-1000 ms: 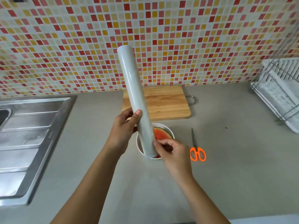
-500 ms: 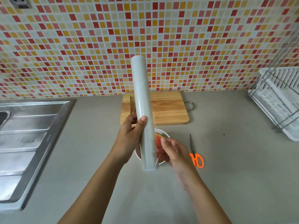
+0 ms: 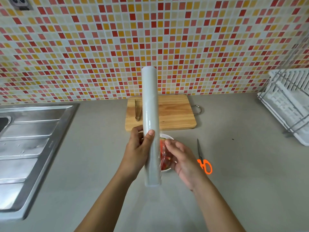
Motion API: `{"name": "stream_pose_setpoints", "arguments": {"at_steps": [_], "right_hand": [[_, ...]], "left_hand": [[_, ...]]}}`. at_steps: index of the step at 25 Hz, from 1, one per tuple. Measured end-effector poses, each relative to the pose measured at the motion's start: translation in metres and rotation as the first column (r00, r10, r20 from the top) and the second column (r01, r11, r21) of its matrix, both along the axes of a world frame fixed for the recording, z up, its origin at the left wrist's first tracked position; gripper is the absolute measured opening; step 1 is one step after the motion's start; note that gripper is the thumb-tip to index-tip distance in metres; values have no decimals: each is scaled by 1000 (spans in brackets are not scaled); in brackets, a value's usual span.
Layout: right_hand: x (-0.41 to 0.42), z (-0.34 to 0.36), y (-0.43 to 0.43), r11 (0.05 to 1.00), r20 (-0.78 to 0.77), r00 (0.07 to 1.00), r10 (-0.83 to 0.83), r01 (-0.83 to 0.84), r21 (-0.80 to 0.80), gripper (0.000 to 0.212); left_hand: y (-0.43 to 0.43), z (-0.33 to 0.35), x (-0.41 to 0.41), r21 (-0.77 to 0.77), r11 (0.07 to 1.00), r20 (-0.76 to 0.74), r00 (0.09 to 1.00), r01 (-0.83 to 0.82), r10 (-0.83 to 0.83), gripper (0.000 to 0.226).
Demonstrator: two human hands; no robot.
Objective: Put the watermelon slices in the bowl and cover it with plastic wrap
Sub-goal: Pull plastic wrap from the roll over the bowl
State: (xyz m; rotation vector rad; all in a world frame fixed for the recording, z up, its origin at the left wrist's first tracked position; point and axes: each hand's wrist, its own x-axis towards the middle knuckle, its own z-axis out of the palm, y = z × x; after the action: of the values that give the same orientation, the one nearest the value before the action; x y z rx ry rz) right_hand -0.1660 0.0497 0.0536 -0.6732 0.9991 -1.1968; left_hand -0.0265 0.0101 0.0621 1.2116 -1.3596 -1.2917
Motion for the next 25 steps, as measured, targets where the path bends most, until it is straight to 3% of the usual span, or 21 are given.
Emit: {"name": "stream_pose_setpoints", "arguments": {"at_steps": [4, 9, 13, 17, 20, 22, 25], "right_hand": [[7, -4, 4, 996, -143, 985, 92, -94, -4, 18], [16, -13, 10, 996, -315, 949, -6, -23, -89, 8], [17, -11, 8, 995, -275, 961, -10, -17, -95, 10], [12, -8, 9, 994, -11, 994, 106, -106, 19, 13], [-4, -7, 11, 963, -196, 946, 257, -233, 136, 6], [-11, -7, 4, 976, -289, 941, 174, -126, 178, 14], [-11, 0, -20, 990, -197, 977, -82, 102, 95, 21]], "left_hand": [[-12, 5, -1, -78, 989, -15, 992, -125, 124, 27], [-25, 10, 5, -141, 977, 18, 986, -162, 166, 36], [-30, 12, 4, -179, 969, 22, 984, -169, 176, 38], [-30, 16, 1, -243, 950, 48, 976, -196, 214, 37], [-27, 18, 0, -239, 947, 79, 968, -214, 239, 35], [-24, 17, 2, -232, 952, 97, 969, -202, 229, 30], [-16, 14, 0, -218, 961, 130, 971, -172, 203, 36]]}}
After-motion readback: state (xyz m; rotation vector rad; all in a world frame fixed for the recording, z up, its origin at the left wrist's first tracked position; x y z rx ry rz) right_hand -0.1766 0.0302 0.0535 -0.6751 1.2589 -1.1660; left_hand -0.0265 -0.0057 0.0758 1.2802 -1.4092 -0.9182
